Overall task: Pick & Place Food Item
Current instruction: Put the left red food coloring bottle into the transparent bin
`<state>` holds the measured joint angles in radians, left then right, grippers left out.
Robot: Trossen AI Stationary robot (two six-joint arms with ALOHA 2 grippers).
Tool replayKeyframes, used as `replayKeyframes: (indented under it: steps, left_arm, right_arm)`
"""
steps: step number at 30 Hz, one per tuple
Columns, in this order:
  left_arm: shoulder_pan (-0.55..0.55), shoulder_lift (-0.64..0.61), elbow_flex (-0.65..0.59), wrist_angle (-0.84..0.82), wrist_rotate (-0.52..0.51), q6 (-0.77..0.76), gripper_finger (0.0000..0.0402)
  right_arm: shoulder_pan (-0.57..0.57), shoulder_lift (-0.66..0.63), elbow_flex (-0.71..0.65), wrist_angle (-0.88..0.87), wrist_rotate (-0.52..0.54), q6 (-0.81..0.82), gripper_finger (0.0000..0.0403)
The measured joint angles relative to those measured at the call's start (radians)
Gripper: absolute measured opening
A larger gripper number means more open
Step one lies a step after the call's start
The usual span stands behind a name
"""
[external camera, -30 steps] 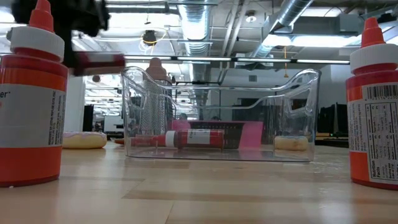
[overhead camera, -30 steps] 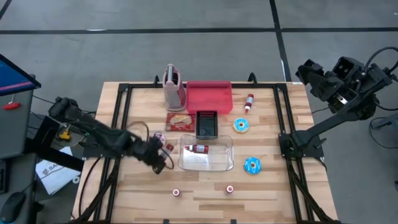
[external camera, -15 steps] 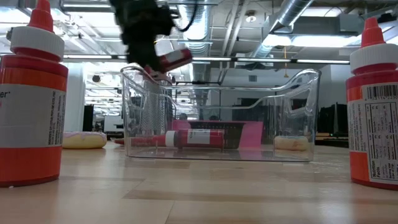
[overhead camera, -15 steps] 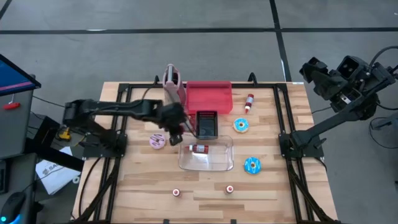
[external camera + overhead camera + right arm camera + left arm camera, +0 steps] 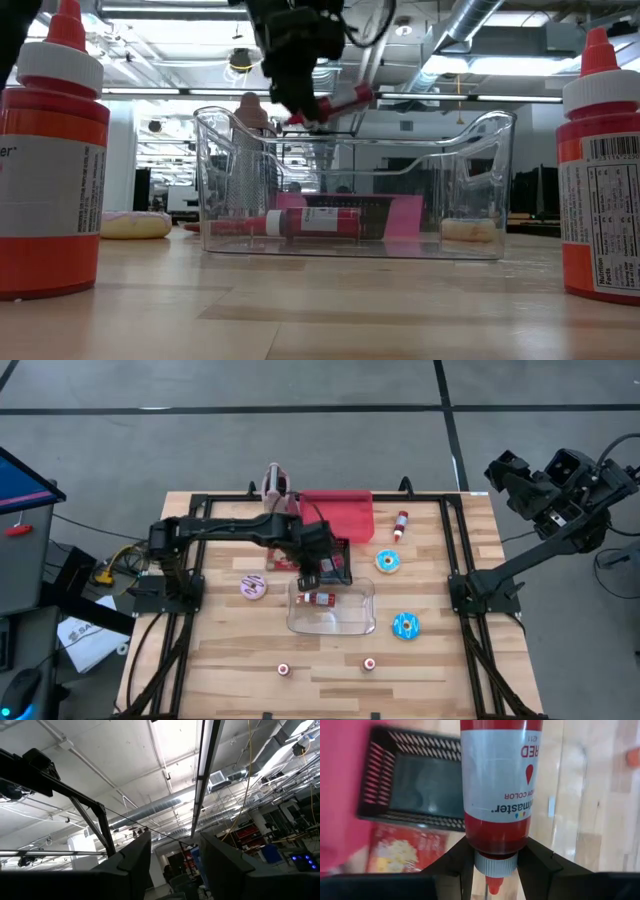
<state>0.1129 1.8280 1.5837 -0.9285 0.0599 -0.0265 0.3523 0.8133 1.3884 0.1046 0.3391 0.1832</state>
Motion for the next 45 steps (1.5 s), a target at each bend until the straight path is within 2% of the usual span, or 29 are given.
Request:
replayKeyframes:
  steps: [17, 25, 33, 39, 45]
  left_arm:
    - [-0.148, 0.101, 0.002, 0.009, 0.076, -0.041, 0.0109]
    - [-0.173, 0.151, 0.002, 0.019, 0.074, -0.068, 0.0109]
    - [-0.174, 0.144, -0.097, 0.034, 0.072, -0.063, 0.0109]
    - [-0.175, 0.144, -0.111, 0.050, 0.072, -0.060, 0.0109]
    - [-0.175, 0.143, -0.111, 0.064, 0.072, -0.035, 0.0144]
  right_arm:
    - [0.001, -0.017, 0.000, -0.048, 0.001, 0.001, 0.0159]
    - [0.001, -0.017, 0.000, -0.060, 0.000, 0.029, 0.0159]
    - [0.001, -0.016, 0.000, -0.058, -0.006, 0.045, 0.0159]
    - [0.001, -0.016, 0.000, -0.045, -0.020, 0.045, 0.0159]
    - [0.001, -0.016, 0.000, -0.044, -0.020, 0.045, 0.0159]
